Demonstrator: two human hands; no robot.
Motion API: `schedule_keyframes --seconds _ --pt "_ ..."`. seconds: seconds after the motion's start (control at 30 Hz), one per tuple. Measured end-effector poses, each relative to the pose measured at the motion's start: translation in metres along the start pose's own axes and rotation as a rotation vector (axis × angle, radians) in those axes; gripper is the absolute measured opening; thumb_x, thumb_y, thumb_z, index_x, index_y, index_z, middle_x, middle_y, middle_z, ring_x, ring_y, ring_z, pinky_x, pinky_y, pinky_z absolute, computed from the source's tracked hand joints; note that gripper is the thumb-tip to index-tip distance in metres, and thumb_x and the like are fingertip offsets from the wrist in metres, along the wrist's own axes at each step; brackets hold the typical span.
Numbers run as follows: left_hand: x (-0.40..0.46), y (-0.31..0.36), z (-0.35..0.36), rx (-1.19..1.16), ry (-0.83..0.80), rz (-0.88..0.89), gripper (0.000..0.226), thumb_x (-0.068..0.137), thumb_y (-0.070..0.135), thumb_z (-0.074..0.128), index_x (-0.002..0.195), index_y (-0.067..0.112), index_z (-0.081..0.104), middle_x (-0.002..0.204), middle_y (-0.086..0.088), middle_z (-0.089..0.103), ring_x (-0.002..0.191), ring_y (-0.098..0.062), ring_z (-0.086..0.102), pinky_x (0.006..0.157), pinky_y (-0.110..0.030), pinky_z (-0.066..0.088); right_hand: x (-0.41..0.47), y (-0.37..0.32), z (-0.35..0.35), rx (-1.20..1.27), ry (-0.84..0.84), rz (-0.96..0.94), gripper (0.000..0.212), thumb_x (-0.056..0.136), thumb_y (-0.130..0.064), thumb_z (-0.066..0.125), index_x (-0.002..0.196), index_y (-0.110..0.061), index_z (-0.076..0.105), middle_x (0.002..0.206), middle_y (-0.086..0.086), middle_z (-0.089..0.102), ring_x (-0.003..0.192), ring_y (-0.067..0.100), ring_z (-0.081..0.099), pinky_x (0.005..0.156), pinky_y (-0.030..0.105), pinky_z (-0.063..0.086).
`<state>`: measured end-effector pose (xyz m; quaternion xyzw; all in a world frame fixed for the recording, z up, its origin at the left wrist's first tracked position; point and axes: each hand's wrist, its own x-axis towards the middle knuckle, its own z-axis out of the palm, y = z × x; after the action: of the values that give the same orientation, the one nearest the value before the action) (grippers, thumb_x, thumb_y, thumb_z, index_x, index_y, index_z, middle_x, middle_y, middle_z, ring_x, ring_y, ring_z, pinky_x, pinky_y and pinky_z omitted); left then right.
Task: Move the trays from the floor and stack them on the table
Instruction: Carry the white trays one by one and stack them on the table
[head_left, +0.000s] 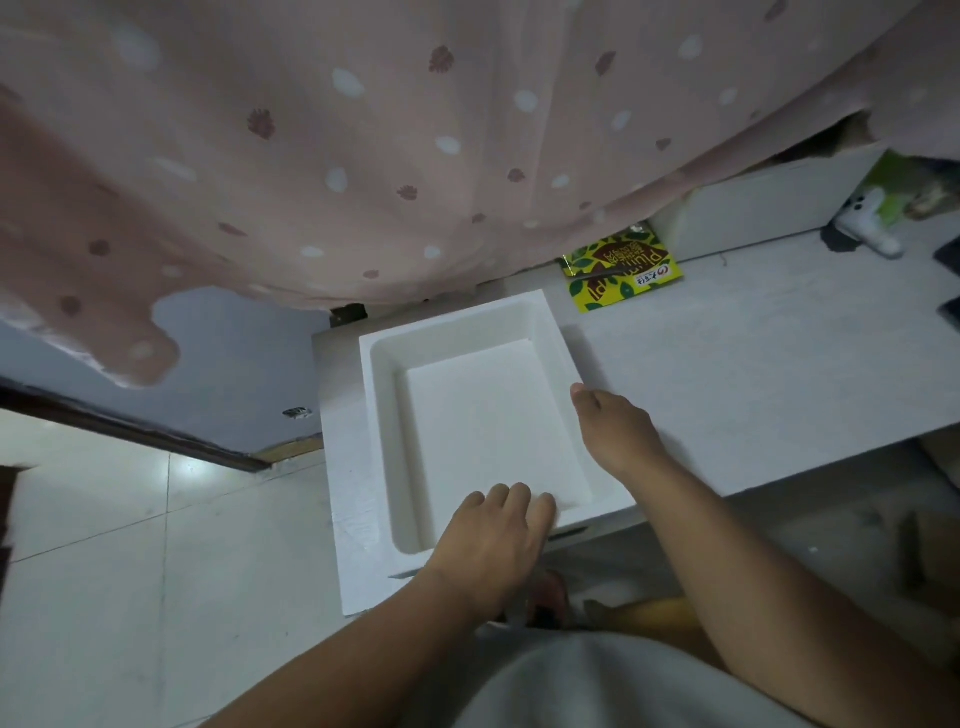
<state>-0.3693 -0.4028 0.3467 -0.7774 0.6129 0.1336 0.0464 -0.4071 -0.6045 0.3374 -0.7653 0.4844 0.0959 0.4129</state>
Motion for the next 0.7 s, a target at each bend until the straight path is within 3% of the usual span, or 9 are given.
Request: schedule_keyframes --seconds 0.07,0.1,0.2,0.23,0.27,0.33,0.43,0.7 --pt "0.005 -0.011 -0.022 -0.113 -0.006 -0.07 0.07 0.081 0.075 0.041 0.125 0.02 0.045 0.102 -0.001 0.055 0.086 -0.023 0.052 0.075 -0.038 0.047 0.005 -0.001 -0.003 0.006 -0.014 0.027 0.059 0.099 -0.057 0.026 0.121 -0.017 0.063 0.12 0.006 0.064 0.11 0.031 0.055 0.088 0.039 0.042" --pt "0.012 -0.021 -0.035 -0.146 0.025 -0.106 0.072 0.084 0.076 0.032 0.13 0.021 0.044 0.109 -0.001 0.056 0.094 -0.024 0.053 0.081 -0.04 0.047 0.008 -0.003 -0.004 0.014 -0.008 0.038 0.055 0.098 -0.054 0.029 0.118 -0.017 0.063 0.118 0.006 0.063 0.107 0.03 0.055 0.085 0.038 0.04" --pt "0.053 -0.069 -0.063 -0.094 0.298 -0.229 0.058 0.093 0.06 0.036 0.132 0.018 0.05 0.12 -0.005 0.059 0.106 -0.027 0.055 0.087 -0.041 0.047 0.011 -0.01 -0.002 0.03 0.022 0.045 0.04 0.097 -0.043 0.031 0.09 -0.016 0.059 0.094 0.004 0.062 0.091 0.031 0.053 0.077 0.04 0.04" --pt "0.069 -0.088 -0.067 -0.062 0.321 -0.283 0.056 0.095 0.055 0.039 0.135 0.017 0.049 0.129 -0.006 0.057 0.114 -0.029 0.053 0.092 -0.042 0.046 0.009 -0.01 0.001 0.029 0.034 0.034 0.037 0.098 -0.04 0.03 0.083 -0.015 0.054 0.087 0.004 0.06 0.089 0.032 0.054 0.076 0.042 0.041" --pt "0.086 -0.108 -0.069 -0.047 0.308 -0.326 0.058 0.095 0.05 0.041 0.142 0.015 0.042 0.143 -0.007 0.049 0.128 -0.03 0.046 0.101 -0.043 0.041 0.008 -0.01 0.004 0.021 0.052 0.014 0.037 0.098 -0.039 0.029 0.08 -0.015 0.051 0.084 0.005 0.059 0.089 0.034 0.055 0.078 0.043 0.044" --pt "0.114 -0.143 -0.061 -0.044 0.192 -0.365 0.071 0.097 0.045 0.041 0.156 0.014 0.015 0.165 -0.005 0.015 0.15 -0.028 0.016 0.12 -0.044 0.021 0.008 -0.009 0.008 0.013 0.089 -0.027 0.036 0.099 -0.037 0.027 0.088 -0.018 0.056 0.095 0.006 0.065 0.099 0.036 0.057 0.084 0.043 0.046" --pt "0.132 -0.163 -0.032 -0.045 0.064 -0.344 0.082 0.097 0.045 0.039 0.157 0.015 -0.008 0.165 -0.001 -0.015 0.153 -0.023 -0.01 0.124 -0.044 0.002 0.009 -0.009 0.009 -0.018 0.124 -0.076 0.039 0.101 -0.037 0.027 0.12 -0.027 0.06 0.119 0.001 0.068 0.111 0.031 0.058 0.086 0.038 0.043" --pt "0.139 -0.166 -0.01 -0.073 0.149 -0.356 0.083 0.095 0.049 0.039 0.158 0.014 -0.001 0.166 -0.003 -0.009 0.153 -0.021 -0.008 0.124 -0.044 0.0 0.016 -0.003 0.014 -0.054 0.117 -0.05 0.046 0.1 -0.046 0.023 0.129 -0.033 0.056 0.123 -0.005 0.068 0.115 0.027 0.059 0.095 0.04 0.048"
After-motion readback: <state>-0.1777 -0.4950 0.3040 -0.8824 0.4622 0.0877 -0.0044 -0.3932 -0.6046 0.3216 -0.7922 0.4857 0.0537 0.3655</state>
